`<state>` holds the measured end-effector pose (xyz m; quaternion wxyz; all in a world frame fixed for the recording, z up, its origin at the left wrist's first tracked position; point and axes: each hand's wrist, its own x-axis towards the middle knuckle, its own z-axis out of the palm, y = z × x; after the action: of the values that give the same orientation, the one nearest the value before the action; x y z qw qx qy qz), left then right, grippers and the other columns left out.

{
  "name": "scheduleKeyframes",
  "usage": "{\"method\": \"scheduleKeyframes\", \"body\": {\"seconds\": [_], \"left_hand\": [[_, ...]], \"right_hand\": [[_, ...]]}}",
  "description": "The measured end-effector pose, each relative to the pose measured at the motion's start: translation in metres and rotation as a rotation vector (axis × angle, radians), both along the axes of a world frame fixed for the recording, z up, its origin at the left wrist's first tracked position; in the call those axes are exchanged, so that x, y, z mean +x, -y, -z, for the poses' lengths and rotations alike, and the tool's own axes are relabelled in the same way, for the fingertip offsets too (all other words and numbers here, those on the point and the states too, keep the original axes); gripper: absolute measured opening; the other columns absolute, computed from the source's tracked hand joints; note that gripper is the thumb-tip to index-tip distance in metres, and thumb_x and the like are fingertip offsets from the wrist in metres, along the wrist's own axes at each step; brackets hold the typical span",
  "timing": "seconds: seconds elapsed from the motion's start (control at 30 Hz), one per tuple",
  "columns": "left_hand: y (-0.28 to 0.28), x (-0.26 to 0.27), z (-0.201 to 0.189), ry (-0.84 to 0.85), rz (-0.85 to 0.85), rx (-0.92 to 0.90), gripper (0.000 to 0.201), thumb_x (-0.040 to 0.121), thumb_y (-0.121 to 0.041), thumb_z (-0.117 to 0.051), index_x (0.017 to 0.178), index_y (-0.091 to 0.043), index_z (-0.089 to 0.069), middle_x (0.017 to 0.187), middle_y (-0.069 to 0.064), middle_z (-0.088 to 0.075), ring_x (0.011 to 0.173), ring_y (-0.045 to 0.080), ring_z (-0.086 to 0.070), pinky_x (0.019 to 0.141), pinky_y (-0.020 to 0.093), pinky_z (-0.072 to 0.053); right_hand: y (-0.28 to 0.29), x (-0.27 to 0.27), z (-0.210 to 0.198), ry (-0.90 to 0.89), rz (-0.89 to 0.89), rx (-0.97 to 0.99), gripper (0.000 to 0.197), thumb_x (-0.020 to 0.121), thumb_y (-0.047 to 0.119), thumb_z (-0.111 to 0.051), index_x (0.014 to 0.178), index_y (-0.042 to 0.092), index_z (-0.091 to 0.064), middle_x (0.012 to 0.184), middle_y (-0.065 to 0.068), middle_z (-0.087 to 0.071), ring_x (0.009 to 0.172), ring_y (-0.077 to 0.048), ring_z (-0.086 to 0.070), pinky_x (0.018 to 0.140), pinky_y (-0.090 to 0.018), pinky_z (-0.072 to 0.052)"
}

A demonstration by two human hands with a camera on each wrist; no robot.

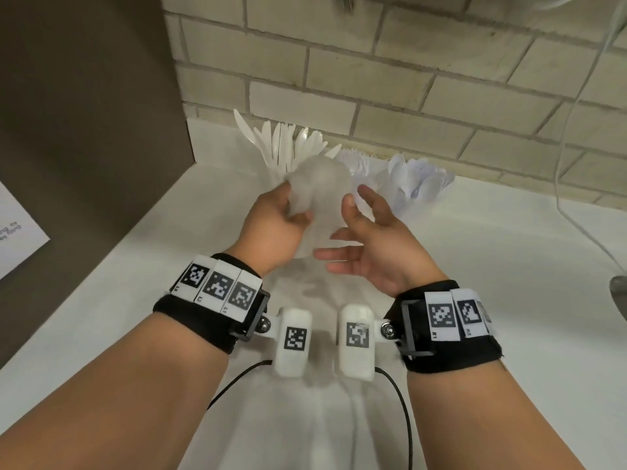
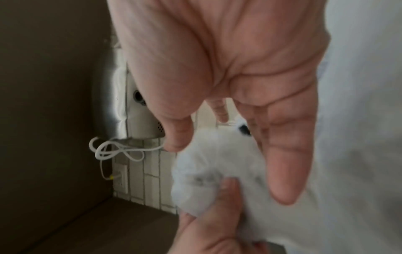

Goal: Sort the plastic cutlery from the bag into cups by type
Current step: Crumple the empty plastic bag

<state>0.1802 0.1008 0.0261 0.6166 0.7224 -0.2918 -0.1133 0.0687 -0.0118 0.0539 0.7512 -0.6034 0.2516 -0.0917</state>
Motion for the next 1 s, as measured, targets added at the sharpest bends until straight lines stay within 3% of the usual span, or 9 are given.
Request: {"method": "scheduleKeyframes", "body": {"seconds": [0.13, 0.23, 0.3, 0.47, 0.6, 0.73, 0.8, 0.87, 1.0], "left_hand": [[-0.010, -0.022, -0.005, -0.228, 0.298, -0.134, 0.023, 0.089, -0.012, -0.061, 0.111, -0.017, -0.064, 0.108, 0.001, -0.070, 0.103, 0.011, -0.066, 0.090, 0.023, -0.051], [-0.015, -0.027, -0.010, -0.453, 0.277, -0.242, 0.025, 0.085, -0.027, -0.058, 0.105, -0.014, -0.066, 0.103, 0.002, -0.072, 0.096, 0.009, -0.068, 0.079, 0.018, -0.052], [-0.015, -0.028, -0.011, -0.542, 0.213, -0.247, 0.020, 0.091, -0.026, -0.058, 0.104, -0.014, -0.065, 0.098, 0.002, -0.070, 0.089, 0.011, -0.065, 0.077, 0.022, -0.050], [-0.022, -0.035, -0.024, -0.788, 0.189, -0.277, 0.023, 0.089, -0.015, -0.063, 0.111, -0.012, -0.056, 0.101, 0.013, -0.069, 0.083, 0.027, -0.070, 0.070, 0.035, -0.061], [-0.036, -0.043, -0.029, -0.731, 0.144, -0.387, 0.040, 0.083, -0.007, -0.065, 0.116, -0.019, -0.045, 0.101, 0.010, -0.066, 0.080, 0.024, -0.070, 0.065, 0.033, -0.061], [-0.060, -0.060, -0.027, -0.698, 0.297, -0.364, 0.038, 0.069, -0.016, -0.064, 0.106, -0.010, -0.060, 0.102, 0.010, -0.067, 0.083, 0.018, -0.071, 0.066, 0.026, -0.060], [-0.070, -0.068, -0.023, -0.662, 0.333, -0.352, 0.049, 0.069, -0.015, -0.064, 0.116, -0.006, -0.058, 0.107, 0.016, -0.063, 0.094, 0.025, -0.067, 0.069, 0.027, -0.059], [-0.080, -0.080, -0.023, -0.598, 0.307, -0.340, 0.042, 0.069, -0.016, -0.065, 0.110, -0.008, -0.059, 0.106, 0.016, -0.062, 0.097, 0.029, -0.064, 0.069, 0.030, -0.059], [-0.106, -0.099, -0.029, -0.482, 0.243, -0.313, 0.021, 0.074, -0.026, -0.067, 0.089, -0.011, -0.062, 0.095, 0.011, -0.068, 0.086, 0.024, -0.069, 0.069, 0.032, -0.059]], "right_hand": [[-0.002, -0.002, -0.003, 0.127, 0.082, 0.218, 0.045, 0.088, 0.037, -0.064, 0.124, 0.014, -0.053, 0.121, -0.014, -0.065, 0.103, -0.034, -0.068, 0.084, -0.046, -0.057], [-0.006, -0.004, -0.003, 0.195, 0.186, 0.228, 0.025, 0.086, 0.017, -0.068, 0.108, 0.008, -0.061, 0.119, -0.016, -0.067, 0.105, -0.033, -0.067, 0.085, -0.046, -0.057], [-0.012, -0.005, -0.003, 0.227, 0.226, 0.170, 0.010, 0.087, 0.008, -0.065, 0.095, 0.010, -0.059, 0.110, -0.017, -0.067, 0.102, -0.032, -0.067, 0.080, -0.042, -0.059], [-0.023, -0.010, -0.002, 0.342, 0.163, -0.006, 0.019, 0.086, -0.003, -0.061, 0.090, 0.013, -0.050, 0.096, -0.013, -0.061, 0.094, -0.029, -0.061, 0.075, -0.038, -0.055], [-0.028, -0.025, -0.004, 0.387, 0.123, -0.232, 0.040, 0.073, 0.007, -0.068, 0.103, 0.023, -0.047, 0.110, -0.019, -0.061, 0.101, -0.030, -0.062, 0.091, -0.044, -0.052], [-0.036, -0.048, -0.012, 0.356, -0.032, -0.453, 0.032, 0.080, -0.002, -0.068, 0.098, 0.018, -0.051, 0.097, -0.010, -0.065, 0.089, -0.019, -0.064, 0.081, -0.029, -0.054], [-0.043, -0.059, -0.016, 0.343, -0.059, -0.519, 0.032, 0.080, -0.006, -0.068, 0.088, 0.020, -0.052, 0.084, -0.003, -0.062, 0.077, -0.014, -0.060, 0.071, -0.023, -0.051], [-0.053, -0.069, -0.017, 0.296, -0.034, -0.606, 0.036, 0.077, -0.007, -0.070, 0.080, 0.024, -0.051, 0.077, 0.004, -0.056, 0.071, -0.010, -0.054, 0.067, -0.024, -0.047], [-0.066, -0.098, -0.020, 0.151, -0.110, -0.730, 0.045, 0.064, 0.024, -0.083, 0.095, 0.040, -0.055, 0.111, 0.002, -0.059, 0.095, -0.013, -0.063, 0.083, -0.032, -0.055]]}}
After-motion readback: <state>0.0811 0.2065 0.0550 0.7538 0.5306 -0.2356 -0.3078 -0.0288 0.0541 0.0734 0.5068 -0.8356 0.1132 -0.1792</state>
